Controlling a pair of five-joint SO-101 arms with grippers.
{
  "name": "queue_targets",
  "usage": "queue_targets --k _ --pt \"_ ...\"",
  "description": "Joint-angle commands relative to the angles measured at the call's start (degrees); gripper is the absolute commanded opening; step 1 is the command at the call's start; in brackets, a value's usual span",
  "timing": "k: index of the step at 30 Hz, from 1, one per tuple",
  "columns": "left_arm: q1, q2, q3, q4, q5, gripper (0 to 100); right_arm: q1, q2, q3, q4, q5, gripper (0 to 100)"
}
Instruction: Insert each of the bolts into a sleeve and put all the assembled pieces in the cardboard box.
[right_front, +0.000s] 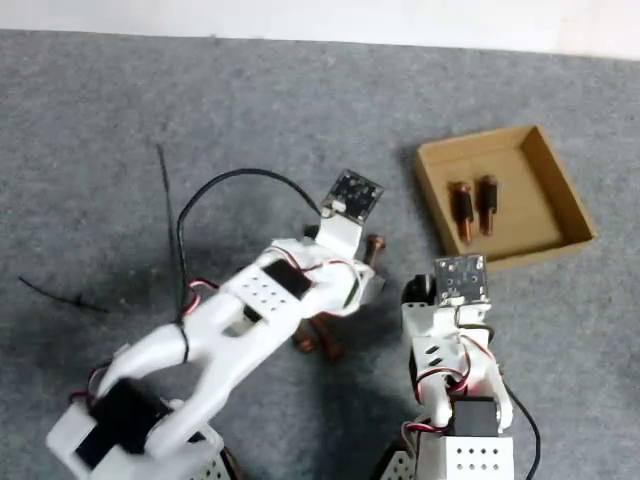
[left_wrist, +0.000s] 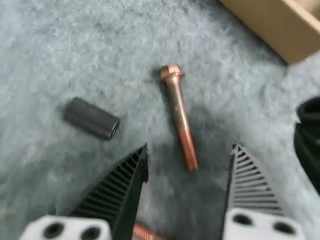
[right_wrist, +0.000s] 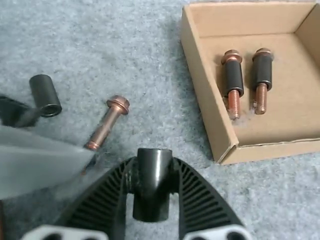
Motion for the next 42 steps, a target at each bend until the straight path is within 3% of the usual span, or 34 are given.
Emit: queue_targets --k 1,16,20,29,35,42 --pt "0.84 3.91 -4.35 -5.54 0.7 20 0.66 -1.45 6.73 -0.92 0.53 0.3" --pt "0.4 26.59 -18.68 -5.27 0.79 27 0.57 -1.45 6.73 -0.92 0.53 0.3" --pt "0.31 26.86 -19.03 -5.01 0.79 27 0.57 -1.45 6.81 -0.92 0.53 0.3" --pt "-0.4 27.38 -23.69 7.74 0.79 27 0.57 -1.45 6.81 -0.92 0.53 0.3" --pt "-1.45 27.38 -23.96 8.62 0.88 27 0.57 -1.45 6.81 -0.92 0.53 0.3" --pt "-1.54 27.38 -24.04 8.62 0.44 8 0.57 -1.45 6.81 -0.92 0.53 0.3"
